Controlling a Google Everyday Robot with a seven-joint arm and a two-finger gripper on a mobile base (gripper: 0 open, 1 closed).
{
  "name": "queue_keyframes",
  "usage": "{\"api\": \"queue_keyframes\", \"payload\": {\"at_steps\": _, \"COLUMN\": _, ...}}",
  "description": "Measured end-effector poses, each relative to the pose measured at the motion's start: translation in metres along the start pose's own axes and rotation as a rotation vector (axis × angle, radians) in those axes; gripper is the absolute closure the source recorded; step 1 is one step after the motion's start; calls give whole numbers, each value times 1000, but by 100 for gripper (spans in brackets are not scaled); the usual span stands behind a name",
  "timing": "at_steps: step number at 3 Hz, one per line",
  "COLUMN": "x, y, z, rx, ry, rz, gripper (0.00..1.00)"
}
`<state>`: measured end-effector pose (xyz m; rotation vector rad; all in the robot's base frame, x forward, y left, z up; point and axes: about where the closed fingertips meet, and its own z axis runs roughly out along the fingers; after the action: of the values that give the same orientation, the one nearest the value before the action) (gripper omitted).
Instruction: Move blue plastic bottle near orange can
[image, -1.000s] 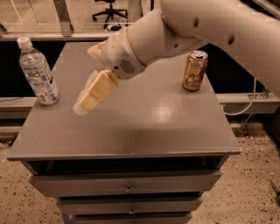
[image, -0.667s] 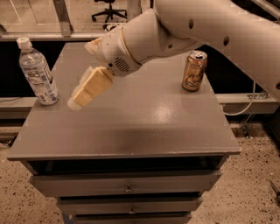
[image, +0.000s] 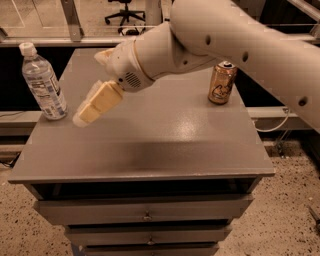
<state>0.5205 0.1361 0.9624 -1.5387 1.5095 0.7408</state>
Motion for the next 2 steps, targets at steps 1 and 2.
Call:
{"api": "queue_keyframes", "payload": {"at_steps": 1, "x": 12, "y": -23, "z": 37, "rx": 26, "ry": -62, "rz": 29, "gripper": 0}}
{"api": "queue_keyframes", "payload": {"at_steps": 2, "x": 21, "y": -47, "z": 72, "rx": 45, "ry": -137, "rz": 67, "gripper": 0}}
